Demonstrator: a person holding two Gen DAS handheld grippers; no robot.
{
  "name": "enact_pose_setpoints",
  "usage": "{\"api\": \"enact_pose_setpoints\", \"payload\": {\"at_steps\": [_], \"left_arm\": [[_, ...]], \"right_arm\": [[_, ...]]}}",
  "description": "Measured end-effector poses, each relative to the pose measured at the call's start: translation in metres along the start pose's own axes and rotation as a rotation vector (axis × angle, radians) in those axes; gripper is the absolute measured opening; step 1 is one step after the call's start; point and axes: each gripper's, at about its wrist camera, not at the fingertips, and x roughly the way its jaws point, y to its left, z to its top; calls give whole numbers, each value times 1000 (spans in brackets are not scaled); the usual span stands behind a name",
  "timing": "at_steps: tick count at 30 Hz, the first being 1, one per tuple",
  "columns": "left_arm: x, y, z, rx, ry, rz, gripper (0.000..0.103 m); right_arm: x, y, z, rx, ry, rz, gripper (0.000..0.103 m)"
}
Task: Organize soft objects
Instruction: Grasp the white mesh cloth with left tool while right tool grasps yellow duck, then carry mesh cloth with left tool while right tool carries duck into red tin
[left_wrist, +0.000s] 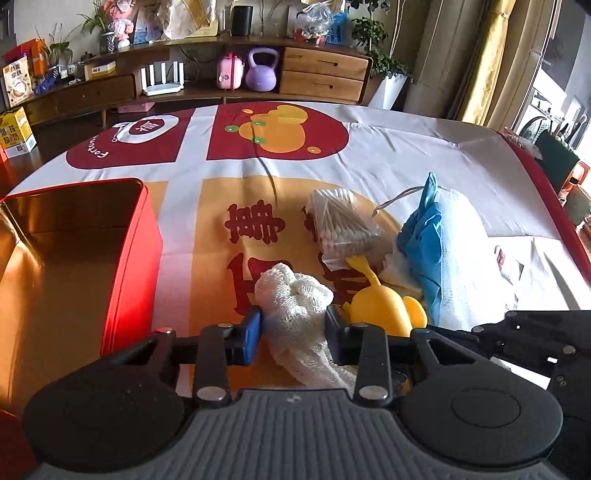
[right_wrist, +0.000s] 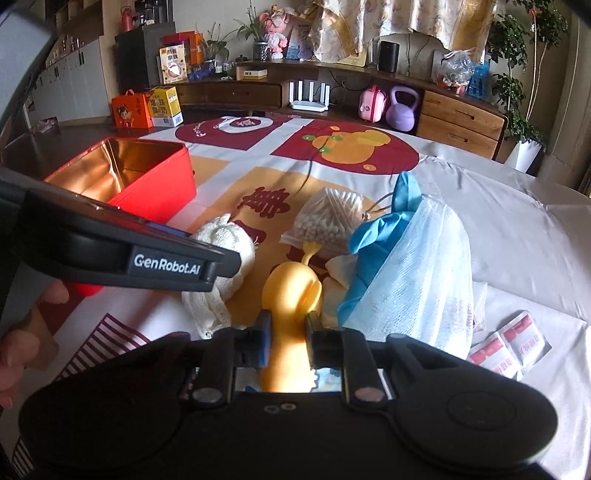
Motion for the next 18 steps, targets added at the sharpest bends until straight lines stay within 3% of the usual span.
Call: {"api": "enact_pose_setpoints", "payload": {"at_steps": [18], "left_arm": [[-69, 9, 5, -34, -50, -26, 33]], "right_arm": [[-68, 8, 24, 61, -78, 91, 15]]}}
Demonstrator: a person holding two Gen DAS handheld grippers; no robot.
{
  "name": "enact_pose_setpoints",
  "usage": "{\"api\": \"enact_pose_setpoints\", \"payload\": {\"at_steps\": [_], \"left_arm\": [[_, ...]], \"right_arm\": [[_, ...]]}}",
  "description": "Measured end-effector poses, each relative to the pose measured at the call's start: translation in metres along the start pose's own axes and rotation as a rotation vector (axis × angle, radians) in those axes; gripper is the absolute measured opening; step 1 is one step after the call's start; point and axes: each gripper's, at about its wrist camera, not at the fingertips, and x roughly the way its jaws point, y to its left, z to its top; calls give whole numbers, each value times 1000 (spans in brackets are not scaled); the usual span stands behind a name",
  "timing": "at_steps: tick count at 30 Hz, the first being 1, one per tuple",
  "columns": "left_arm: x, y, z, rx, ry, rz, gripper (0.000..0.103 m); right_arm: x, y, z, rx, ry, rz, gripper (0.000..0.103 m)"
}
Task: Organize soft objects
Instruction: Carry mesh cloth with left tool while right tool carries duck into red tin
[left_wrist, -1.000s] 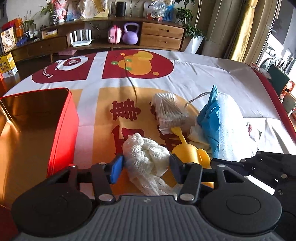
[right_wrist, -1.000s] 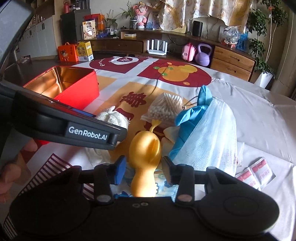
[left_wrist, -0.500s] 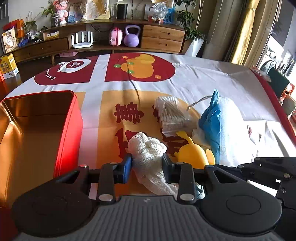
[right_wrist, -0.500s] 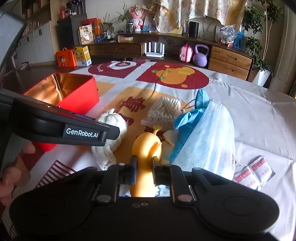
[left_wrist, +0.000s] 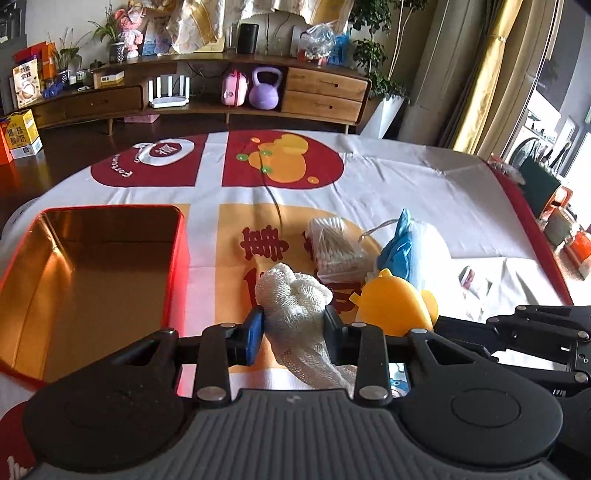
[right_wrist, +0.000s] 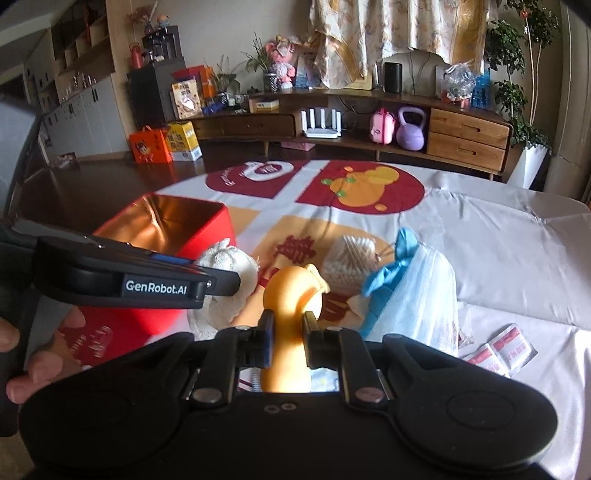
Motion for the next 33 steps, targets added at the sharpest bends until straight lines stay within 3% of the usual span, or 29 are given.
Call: {"api": "enact_pose_setpoints", "payload": {"at_steps": [17, 25, 33], "left_arm": [[-82, 42, 21, 6, -74, 30, 33], [-104, 79, 31, 10, -92, 84, 33], [-98, 116, 41, 19, -66, 124, 33]], "right_arm": [[-41, 57, 49, -41, -70, 122, 15], [-26, 88, 69, -68, -63, 155, 15], [11, 112, 82, -60, -27, 167, 15]]}}
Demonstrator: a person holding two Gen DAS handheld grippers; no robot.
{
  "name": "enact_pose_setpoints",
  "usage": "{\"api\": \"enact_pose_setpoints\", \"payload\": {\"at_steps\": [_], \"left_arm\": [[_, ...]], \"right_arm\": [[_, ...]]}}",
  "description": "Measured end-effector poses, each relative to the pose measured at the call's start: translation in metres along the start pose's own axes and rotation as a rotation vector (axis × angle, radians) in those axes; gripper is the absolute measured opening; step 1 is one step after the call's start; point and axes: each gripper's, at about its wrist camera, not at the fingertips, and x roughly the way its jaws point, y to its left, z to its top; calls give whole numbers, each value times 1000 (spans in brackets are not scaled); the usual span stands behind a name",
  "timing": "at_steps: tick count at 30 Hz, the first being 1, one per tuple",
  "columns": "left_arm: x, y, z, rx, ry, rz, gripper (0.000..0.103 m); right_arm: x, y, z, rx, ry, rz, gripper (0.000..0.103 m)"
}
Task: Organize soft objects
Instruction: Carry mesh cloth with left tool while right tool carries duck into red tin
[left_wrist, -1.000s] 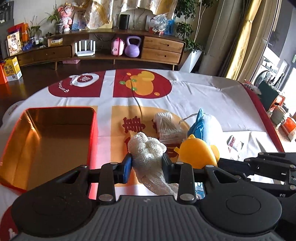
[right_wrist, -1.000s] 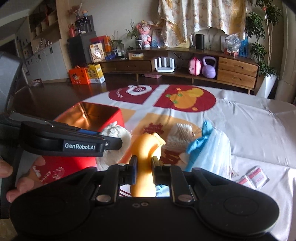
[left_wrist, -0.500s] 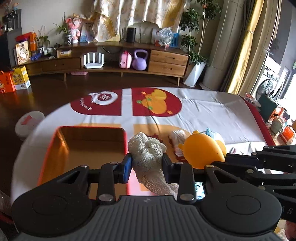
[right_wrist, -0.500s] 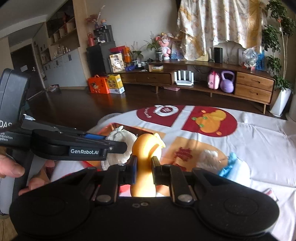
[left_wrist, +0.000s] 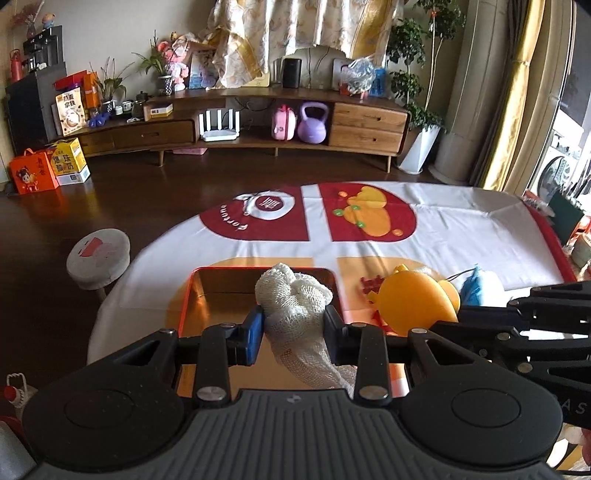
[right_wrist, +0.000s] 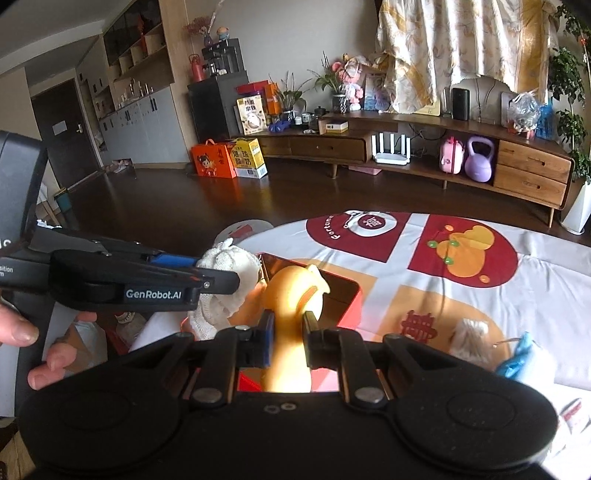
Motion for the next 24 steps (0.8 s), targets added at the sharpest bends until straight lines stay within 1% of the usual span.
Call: {"api": "enact_pose_setpoints", "payload": {"at_steps": [6, 11, 20, 24], "left_arm": [[20, 25, 2, 10, 32, 32, 34], [43, 44, 4, 10, 61, 44, 33], [94, 57, 7, 58, 115, 26, 33], [116, 61, 8, 64, 148, 21, 34]], "right_arm": [[32, 13, 6, -16, 33, -1, 15], [64, 18, 6, -15, 63, -10, 15], [115, 13, 5, -5, 108, -41, 15], [136, 9, 4, -9, 136, -60, 15]]}}
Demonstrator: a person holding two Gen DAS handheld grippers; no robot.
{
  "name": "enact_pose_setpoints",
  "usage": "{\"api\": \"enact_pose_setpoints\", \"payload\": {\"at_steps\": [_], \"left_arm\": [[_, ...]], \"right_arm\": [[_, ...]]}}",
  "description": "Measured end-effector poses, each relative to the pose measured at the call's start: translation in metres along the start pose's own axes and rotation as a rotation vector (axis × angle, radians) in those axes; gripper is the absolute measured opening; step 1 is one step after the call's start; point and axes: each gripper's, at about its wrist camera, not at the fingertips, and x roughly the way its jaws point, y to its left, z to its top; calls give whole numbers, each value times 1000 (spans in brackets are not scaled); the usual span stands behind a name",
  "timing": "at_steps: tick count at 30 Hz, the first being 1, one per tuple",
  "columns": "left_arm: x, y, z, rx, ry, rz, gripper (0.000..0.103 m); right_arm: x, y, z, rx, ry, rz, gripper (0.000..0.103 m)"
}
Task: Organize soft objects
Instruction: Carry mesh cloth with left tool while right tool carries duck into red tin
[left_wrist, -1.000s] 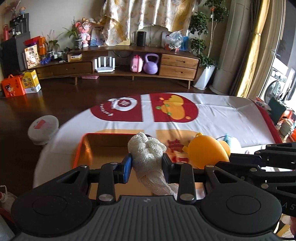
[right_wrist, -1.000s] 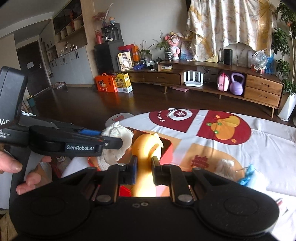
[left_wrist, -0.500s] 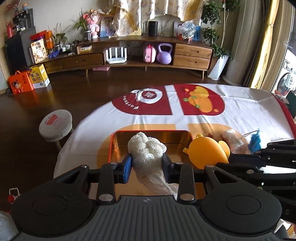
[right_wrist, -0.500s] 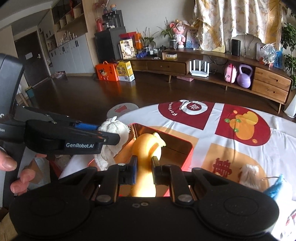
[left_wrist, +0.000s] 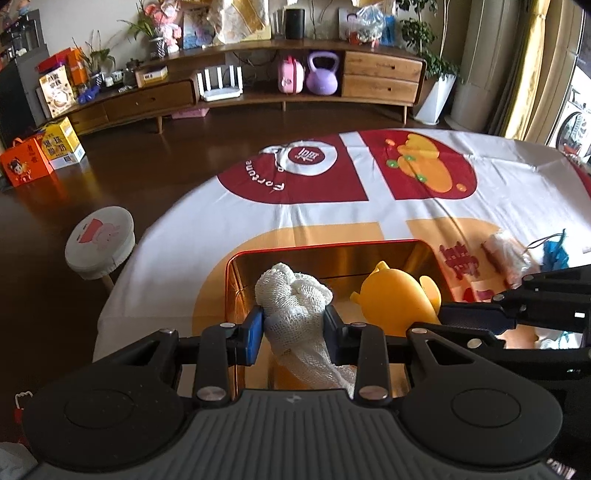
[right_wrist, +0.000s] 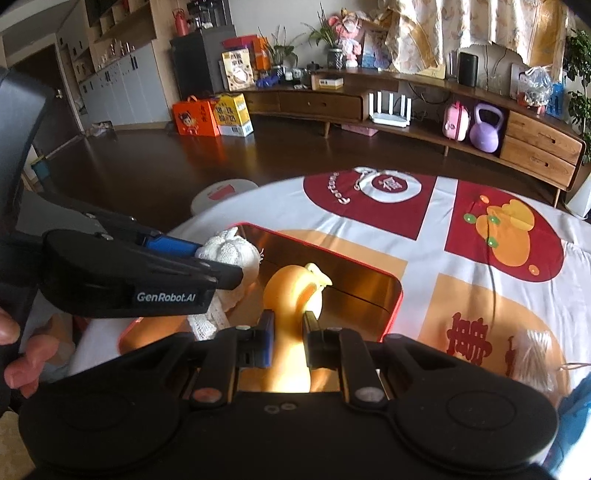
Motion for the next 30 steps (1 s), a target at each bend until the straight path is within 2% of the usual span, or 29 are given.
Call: {"api": "enact_pose_setpoints", "payload": {"at_steps": [10, 18, 22, 25, 30], "left_arm": [[40, -4, 7, 63, 61, 22, 34], [53, -1, 7, 66, 80, 26, 34], [54, -1, 5, 59, 80, 27, 34], [55, -1, 4, 54, 80, 30, 37], [53, -1, 4, 41, 82, 30, 48]], "right_arm": [[33, 5, -2, -44, 60, -13, 15], [43, 10, -10, -65, 88, -16, 15], [44, 10, -12, -69, 102, -13, 20], [44, 10, -11, -69, 103, -18, 21], [42, 9, -11, -62, 102, -19, 26]]}}
